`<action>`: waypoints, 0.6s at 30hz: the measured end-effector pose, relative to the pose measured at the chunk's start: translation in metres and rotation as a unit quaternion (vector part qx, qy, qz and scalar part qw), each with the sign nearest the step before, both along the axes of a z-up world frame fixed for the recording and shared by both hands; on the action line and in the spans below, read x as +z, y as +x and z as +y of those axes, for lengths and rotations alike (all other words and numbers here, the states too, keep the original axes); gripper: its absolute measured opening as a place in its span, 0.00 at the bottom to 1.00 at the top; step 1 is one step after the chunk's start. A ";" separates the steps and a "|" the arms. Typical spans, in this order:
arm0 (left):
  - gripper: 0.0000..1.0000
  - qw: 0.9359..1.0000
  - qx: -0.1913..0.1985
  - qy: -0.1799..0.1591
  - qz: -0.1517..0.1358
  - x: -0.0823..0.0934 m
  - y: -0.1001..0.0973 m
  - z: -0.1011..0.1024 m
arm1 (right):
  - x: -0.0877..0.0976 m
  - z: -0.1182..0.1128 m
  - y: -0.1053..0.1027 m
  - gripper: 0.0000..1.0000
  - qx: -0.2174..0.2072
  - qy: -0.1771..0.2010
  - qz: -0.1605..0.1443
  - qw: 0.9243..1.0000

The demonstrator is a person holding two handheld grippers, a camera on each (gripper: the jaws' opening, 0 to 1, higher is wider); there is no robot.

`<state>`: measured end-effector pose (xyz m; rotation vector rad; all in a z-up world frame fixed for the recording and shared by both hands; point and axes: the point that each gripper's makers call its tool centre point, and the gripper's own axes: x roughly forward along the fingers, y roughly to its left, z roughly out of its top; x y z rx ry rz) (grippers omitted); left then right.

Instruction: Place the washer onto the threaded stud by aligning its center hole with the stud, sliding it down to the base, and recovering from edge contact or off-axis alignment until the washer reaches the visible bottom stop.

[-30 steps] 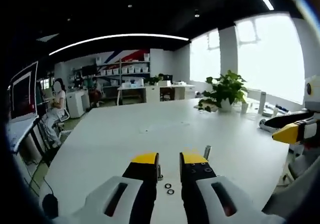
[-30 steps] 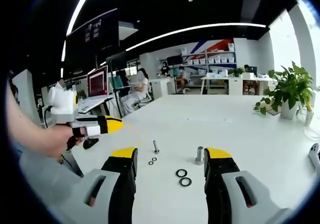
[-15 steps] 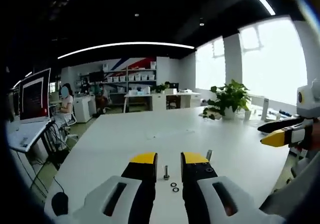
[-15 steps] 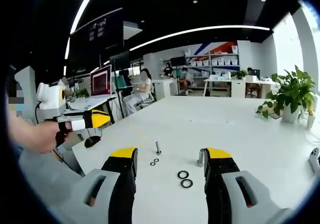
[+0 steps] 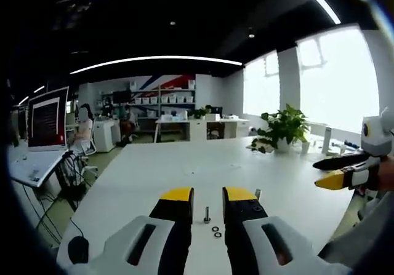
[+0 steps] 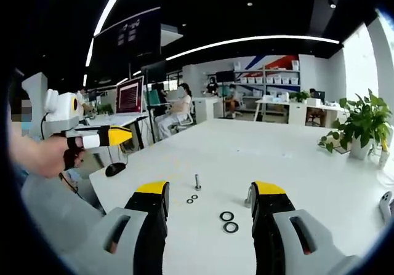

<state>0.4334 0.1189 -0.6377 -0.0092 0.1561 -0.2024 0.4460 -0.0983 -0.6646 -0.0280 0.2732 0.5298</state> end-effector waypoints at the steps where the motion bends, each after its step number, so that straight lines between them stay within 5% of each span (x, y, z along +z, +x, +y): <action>1: 0.16 1.000 0.000 0.000 0.001 0.000 0.000 0.001 | 0.000 0.000 0.000 0.56 0.000 0.000 -0.001 1.000; 18: 0.16 1.000 -0.017 -0.007 -0.020 0.007 0.008 0.005 | 0.001 -0.010 0.003 0.58 -0.029 -0.005 -0.006 1.000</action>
